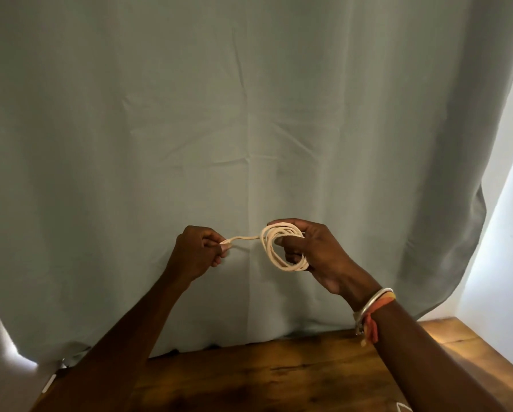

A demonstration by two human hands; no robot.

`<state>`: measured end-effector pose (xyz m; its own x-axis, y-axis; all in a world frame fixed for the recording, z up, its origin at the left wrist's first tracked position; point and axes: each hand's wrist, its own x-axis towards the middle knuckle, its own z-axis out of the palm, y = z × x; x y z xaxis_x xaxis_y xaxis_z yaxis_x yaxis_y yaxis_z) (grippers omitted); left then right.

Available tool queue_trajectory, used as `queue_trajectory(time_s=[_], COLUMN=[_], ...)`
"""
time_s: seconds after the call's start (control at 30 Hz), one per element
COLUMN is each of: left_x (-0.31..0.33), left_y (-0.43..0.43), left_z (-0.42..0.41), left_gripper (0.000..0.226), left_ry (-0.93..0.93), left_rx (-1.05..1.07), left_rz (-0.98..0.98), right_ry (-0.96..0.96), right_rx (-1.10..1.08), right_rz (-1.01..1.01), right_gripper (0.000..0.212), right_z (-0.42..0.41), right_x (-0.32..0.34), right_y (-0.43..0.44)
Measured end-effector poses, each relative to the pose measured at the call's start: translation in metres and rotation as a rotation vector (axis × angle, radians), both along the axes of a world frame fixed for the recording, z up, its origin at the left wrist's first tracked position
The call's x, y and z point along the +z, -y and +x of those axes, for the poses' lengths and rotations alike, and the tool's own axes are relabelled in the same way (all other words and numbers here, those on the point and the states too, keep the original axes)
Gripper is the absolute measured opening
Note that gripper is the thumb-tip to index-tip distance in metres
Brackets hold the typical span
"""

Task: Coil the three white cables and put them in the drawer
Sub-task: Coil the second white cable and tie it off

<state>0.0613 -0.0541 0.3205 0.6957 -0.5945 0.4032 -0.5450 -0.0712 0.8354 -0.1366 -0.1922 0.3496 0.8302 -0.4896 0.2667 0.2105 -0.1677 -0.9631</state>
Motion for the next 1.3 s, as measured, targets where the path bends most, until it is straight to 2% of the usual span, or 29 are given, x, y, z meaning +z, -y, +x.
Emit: queue_trajectory(time_s=[0.13,0.27,0.37,0.47,0.67,0.83,0.9,0.97,1.13,1.3], left_x=[-0.003,-0.004,0.003,0.014,0.043,0.047,0.042,0.034,0.017,0.012], left_y=[-0.004,-0.007,-0.009,-0.011,-0.013,0.001,0.008,0.016,0.028,0.033], left_z=[0.002,-0.001,-0.008,-0.022,-0.064,-0.078,-0.082,-0.088,-0.098,-0.1], left_gripper=[0.003,0.007,0.002,0.007,0.006,0.019,0.022,0.012,0.015,0.013], left_ry=[0.004,0.033,0.03,0.081,0.089,0.052,0.003,-0.073,-0.382,-0.377], left_rx=[-0.024,-0.063,-0.09,-0.154,-0.38,-0.387,-0.348,-0.348,-0.318,-0.293], left_rz=[0.043,0.1,0.135,0.154,-0.031,-0.141,-0.141,-0.151,-0.156,-0.231], right_ry=[0.041,0.003,-0.012,0.018,0.011,0.036,0.049,0.07,0.086,0.111], right_rx=[-0.003,-0.016,-0.201,-0.402,-0.56,-0.581,-0.566,-0.54,-0.529,-0.523], right_rz=[0.046,0.03,-0.043,-0.181,-0.354,-0.477,-0.465,-0.414,-0.314,-0.22], right_gripper=[0.022,0.02,0.016,0.017,0.019,0.023,0.023,0.022,0.023,0.023], right_z=[-0.002,-0.005,-0.003,0.002,0.012,0.018,0.021,0.023,0.021,0.015], right_x=[0.001,0.0,0.001,-0.001,-0.015,-0.016,-0.015,-0.014,-0.016,-0.017], right_y=[0.006,0.011,0.013,0.017,0.023,0.011,0.007,0.005,0.005,0.004])
